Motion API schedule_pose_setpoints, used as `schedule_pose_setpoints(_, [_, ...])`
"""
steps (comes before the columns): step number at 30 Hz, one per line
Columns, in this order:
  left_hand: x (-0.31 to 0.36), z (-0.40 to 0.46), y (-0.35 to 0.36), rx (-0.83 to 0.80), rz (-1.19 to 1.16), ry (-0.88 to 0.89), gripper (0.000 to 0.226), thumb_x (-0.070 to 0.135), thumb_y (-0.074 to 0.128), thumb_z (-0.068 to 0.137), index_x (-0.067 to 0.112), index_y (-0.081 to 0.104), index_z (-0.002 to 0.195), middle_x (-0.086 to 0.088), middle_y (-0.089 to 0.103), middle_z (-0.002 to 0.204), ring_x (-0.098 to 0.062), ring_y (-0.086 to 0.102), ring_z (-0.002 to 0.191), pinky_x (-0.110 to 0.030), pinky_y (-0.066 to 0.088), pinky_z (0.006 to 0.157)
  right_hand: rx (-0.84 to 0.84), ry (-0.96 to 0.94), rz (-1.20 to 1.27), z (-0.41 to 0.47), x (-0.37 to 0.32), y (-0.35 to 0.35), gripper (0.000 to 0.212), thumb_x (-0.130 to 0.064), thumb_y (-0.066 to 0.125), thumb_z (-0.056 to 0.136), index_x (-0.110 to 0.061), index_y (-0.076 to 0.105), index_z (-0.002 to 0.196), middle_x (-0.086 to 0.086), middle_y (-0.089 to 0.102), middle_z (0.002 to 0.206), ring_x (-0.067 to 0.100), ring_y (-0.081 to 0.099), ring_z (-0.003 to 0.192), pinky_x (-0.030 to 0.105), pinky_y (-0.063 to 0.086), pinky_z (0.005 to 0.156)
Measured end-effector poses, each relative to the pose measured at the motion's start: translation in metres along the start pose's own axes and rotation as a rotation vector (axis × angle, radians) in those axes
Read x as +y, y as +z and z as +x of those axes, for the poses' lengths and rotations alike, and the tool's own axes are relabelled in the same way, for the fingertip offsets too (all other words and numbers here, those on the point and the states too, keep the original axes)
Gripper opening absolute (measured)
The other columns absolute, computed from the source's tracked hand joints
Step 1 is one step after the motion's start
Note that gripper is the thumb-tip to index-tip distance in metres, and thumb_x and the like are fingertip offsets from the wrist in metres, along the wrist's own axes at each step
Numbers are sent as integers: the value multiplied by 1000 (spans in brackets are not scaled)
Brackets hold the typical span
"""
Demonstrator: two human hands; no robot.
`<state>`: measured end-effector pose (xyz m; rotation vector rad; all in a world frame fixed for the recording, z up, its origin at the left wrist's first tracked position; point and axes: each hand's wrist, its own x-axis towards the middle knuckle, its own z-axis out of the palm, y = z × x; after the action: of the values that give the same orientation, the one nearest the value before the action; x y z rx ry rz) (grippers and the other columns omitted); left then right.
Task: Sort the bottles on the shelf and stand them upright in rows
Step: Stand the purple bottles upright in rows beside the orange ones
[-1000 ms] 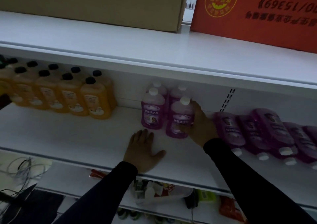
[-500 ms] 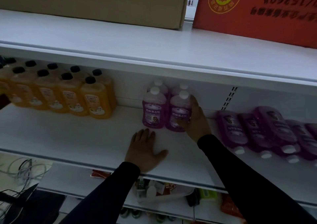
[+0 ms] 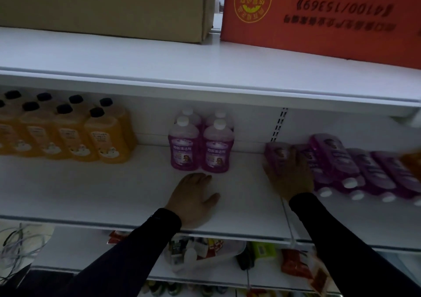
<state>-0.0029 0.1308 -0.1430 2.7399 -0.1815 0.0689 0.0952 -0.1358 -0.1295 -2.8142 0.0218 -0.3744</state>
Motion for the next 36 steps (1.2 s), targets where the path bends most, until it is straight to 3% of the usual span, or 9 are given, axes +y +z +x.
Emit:
schedule_pose_setpoints(2, [19, 7, -1, -16, -15, 62, 67, 55, 42, 96, 16, 33, 148, -2, 38, 150, -18, 35, 133, -20, 19, 107, -85, 55, -112, -7, 14, 4, 91, -65, 50, 85, -8, 24, 150, 22, 30, 152, 36, 28, 140, 46, 22, 115])
schedule_pose_setpoints(6, [48, 19, 1, -27, -48, 90, 65, 54, 43, 96, 17, 34, 148, -2, 36, 151, -18, 34, 134, -21, 21, 108, -119, -98, -86, -12, 27, -1, 83, -57, 60, 82, -13, 33, 148, 16, 33, 151, 30, 31, 139, 39, 24, 114])
schedule_pose_setpoints(12, [84, 38, 7, -30, -57, 150, 64, 46, 54, 93, 16, 35, 147, -5, 44, 139, -23, 43, 125, -22, 31, 97, -430, -354, 295, -28, 57, -19, 84, -42, 76, 77, -32, 32, 147, -2, 22, 156, 18, 26, 143, 19, 23, 108])
schedule_pose_setpoints(14, [95, 45, 9, -8, -37, 165, 67, 44, 61, 89, 14, 38, 145, -8, 43, 140, -26, 42, 126, -25, 32, 101, -450, -229, 377, -30, 60, -21, 92, -55, 73, 75, -28, 28, 150, 0, 27, 153, 18, 25, 144, 27, 25, 112])
schedule_pose_setpoints(16, [103, 52, 12, 1, -18, 151, 72, 46, 63, 87, 15, 36, 146, -10, 35, 148, -27, 35, 135, -28, 28, 108, -474, -104, 402, -30, 61, -21, 89, -67, 69, 70, -23, 40, 142, -2, 48, 140, 21, 45, 131, 35, 38, 107])
schedule_pose_setpoints(19, [110, 61, 14, -35, 2, 108, 82, 53, 63, 85, 19, 28, 151, -9, 27, 154, -26, 25, 139, -29, 19, 111, -466, -134, 467, -29, 61, -23, 61, -63, 76, 63, -25, 57, 106, -5, 64, 102, 14, 63, 92, 36, 52, 81])
schedule_pose_setpoints(23, [111, 66, 9, -81, 32, 94, 92, 55, 67, 81, 22, 20, 153, -10, 25, 155, -26, 22, 142, -29, 12, 114, -420, -306, 444, -13, 66, -38, 79, -48, 85, 61, -30, 51, 129, -6, 51, 119, 6, 49, 103, 20, 37, 83])
schedule_pose_setpoints(29, [126, 59, 15, -77, -220, -95, 84, 50, 77, 74, 24, 36, 143, -8, 45, 128, -25, 48, 120, -29, 41, 96, -299, -566, 644, 23, 52, -76, 83, -37, 87, 60, -52, 41, 127, -9, 50, 119, 0, 48, 109, -3, 30, 88])
schedule_pose_setpoints(36, [129, 43, 33, 27, -534, -237, 64, 40, 75, 80, 20, 44, 133, 2, 59, 128, -15, 57, 113, -24, 43, 90, -347, -413, 913, 5, 18, -42, 74, -44, 86, 64, -31, 50, 127, -11, 57, 122, 12, 58, 112, 37, 50, 96])
